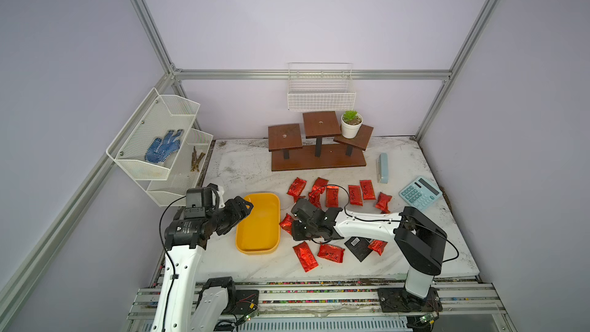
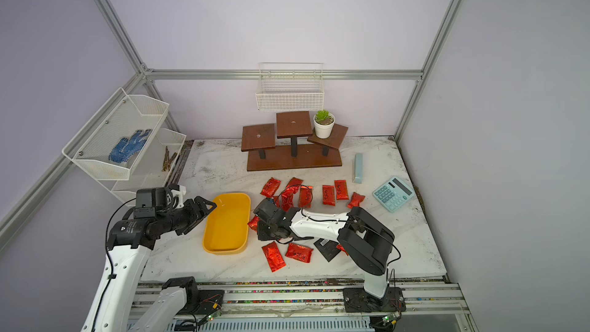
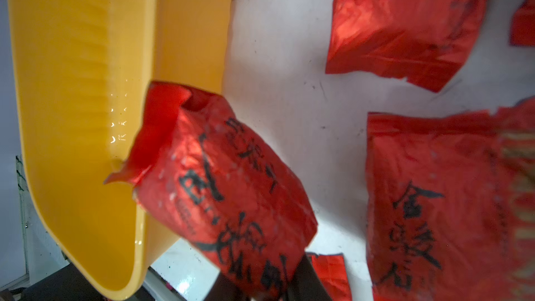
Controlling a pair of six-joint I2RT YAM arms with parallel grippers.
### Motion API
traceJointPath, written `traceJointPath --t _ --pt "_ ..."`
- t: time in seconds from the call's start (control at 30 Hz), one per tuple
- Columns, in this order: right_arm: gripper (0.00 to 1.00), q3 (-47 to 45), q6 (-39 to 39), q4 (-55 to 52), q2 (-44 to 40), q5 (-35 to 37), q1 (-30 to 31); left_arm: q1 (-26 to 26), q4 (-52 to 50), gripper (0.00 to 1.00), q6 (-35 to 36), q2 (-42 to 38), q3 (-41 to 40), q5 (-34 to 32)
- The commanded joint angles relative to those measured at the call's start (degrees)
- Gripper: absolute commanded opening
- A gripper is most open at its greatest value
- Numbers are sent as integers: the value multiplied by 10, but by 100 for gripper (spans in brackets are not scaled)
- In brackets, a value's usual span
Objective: Take the tea bags out of the storage box
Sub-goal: Place the tea bag at the center of the board, then reset both arms
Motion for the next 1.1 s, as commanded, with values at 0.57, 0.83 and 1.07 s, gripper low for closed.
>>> traceJointPath --t 0.57,0.83,1.07 --pt "71 -40 -7 -1 -138 52 -5 -3 48 78 68 62 123 -75" --pt "85 -32 -146 -75 -391 277 -24 -88 159 100 130 16 114 -293" --pt "99 -35 -400 -33 -588 464 -29 -136 257 100 220 -39 42 -401"
